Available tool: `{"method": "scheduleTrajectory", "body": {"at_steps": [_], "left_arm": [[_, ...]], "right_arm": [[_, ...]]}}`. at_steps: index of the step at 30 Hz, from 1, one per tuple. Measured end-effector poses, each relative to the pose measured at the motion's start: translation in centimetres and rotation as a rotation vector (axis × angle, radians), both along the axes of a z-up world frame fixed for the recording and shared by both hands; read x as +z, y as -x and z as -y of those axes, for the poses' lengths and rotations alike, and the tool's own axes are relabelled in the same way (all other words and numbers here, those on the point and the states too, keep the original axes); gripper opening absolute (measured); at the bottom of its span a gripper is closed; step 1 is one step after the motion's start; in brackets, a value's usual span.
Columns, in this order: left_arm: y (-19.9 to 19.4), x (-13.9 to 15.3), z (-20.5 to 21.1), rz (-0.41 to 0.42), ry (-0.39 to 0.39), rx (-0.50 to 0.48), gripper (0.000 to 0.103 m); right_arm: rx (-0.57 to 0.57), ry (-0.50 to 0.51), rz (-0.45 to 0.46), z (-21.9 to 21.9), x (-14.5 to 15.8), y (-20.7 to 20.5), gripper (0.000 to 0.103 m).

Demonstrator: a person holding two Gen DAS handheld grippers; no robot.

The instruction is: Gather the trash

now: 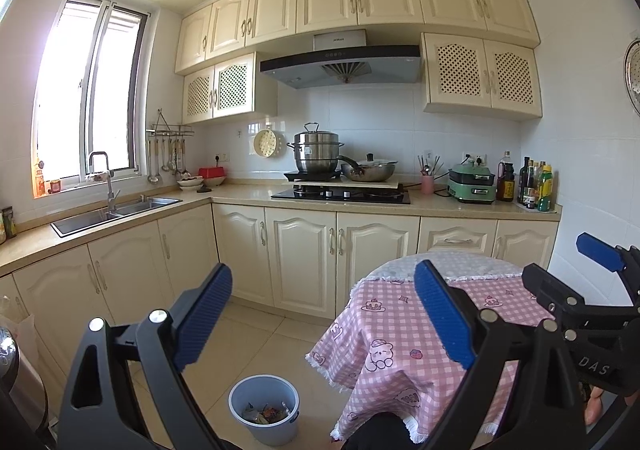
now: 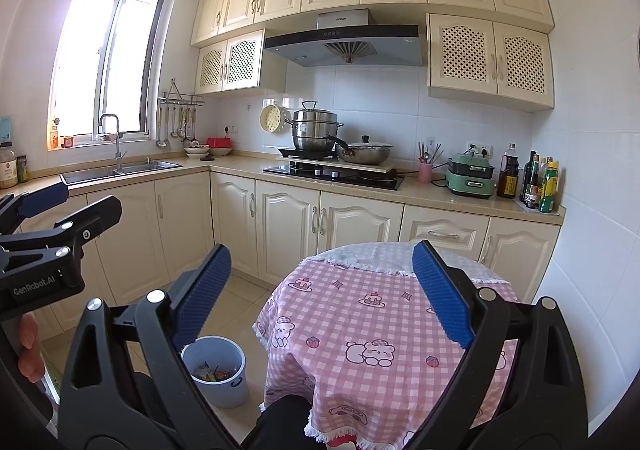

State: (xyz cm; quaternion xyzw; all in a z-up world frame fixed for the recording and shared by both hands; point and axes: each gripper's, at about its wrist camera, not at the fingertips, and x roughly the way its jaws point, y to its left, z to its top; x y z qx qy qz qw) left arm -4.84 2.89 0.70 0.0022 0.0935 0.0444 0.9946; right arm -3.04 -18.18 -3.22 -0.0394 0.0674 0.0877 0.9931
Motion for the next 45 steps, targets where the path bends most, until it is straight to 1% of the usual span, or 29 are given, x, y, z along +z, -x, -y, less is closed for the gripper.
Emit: {"method": "scheduleTrajectory", "body": {"at_steps": [30, 45], "left_arm": [[-0.6, -0.3, 0.2, -0.018, -0.011, 0.01, 0.091], [-1.4, -1.2, 0.3, -0.056, -0.019, 0.01, 0.091]], "right_arm": [[0.015, 0.019, -0.022, -0.1, -0.6, -1.4, 0.092], [0.013, 0.024, -0.044, 0.0, -1.1, -1.8, 0.092]]}}
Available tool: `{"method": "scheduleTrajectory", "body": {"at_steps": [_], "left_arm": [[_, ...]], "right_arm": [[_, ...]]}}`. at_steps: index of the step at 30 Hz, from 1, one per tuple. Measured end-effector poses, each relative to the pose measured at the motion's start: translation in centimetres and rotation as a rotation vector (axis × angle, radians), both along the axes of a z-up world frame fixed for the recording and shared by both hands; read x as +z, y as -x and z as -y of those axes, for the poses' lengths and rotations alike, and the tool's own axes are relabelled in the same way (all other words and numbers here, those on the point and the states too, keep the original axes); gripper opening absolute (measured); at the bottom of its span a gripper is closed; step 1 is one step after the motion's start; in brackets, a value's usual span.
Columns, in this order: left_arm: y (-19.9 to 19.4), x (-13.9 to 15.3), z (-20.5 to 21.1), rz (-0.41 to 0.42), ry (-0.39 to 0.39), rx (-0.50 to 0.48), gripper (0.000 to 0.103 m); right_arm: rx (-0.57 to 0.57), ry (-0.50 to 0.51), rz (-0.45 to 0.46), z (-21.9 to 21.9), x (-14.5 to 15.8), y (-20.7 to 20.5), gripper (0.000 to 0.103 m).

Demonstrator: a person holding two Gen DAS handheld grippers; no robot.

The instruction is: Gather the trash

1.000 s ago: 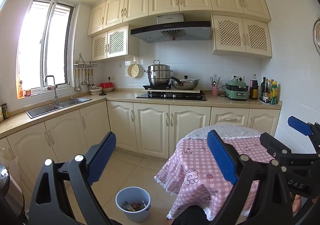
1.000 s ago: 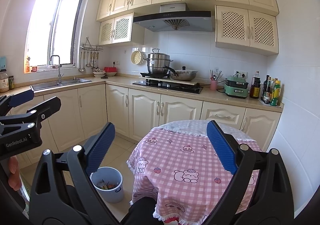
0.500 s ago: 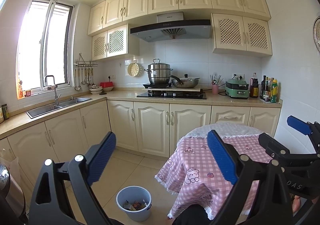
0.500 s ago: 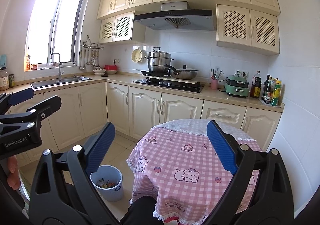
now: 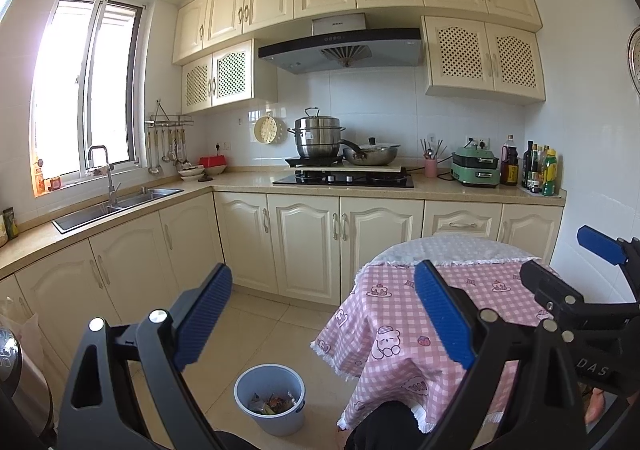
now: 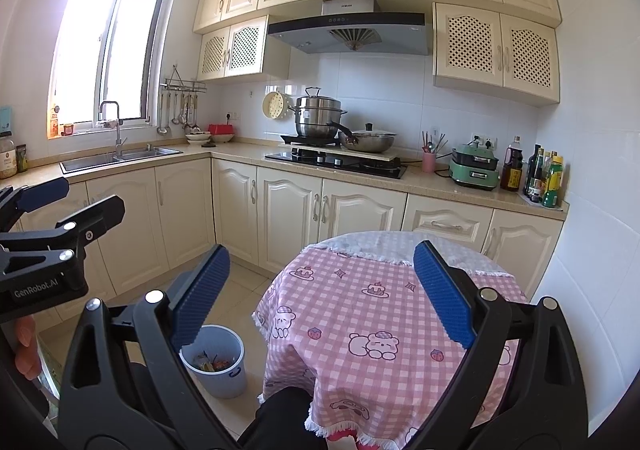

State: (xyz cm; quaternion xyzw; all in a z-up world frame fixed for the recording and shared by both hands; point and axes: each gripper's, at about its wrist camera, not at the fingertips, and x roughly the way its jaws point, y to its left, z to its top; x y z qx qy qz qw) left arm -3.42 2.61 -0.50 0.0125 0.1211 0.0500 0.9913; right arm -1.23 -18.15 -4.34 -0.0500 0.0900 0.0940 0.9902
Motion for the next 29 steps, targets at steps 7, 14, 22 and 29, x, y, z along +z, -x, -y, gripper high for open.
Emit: {"method": "scheduleTrajectory", "body": {"at_steps": [7, 14, 22, 29], "left_arm": [[-0.5, -0.3, 0.2, -0.015, -0.005, -0.001, 0.091], [-1.6, -0.9, 0.0, -0.044, -0.003, 0.003, 0.091], [-4.4, -3.3, -0.8, -0.124, 0.015, 0.013, 0.091], [-8.8, -6.9, -1.6, -0.249, 0.02, 0.043, 0.091]], "right_arm": [[-0.003, 0.0, -0.01, -0.1, -0.2, -0.2, 0.092], [-0.005, 0.0, -0.035, -0.1, -0.8, -1.2, 0.092], [-0.024, -0.011, -0.107, 0.5, -2.8, -4.7, 0.092], [-0.049, -0.007, -0.211, 1.3, -5.9, -9.2, 0.092]]}}
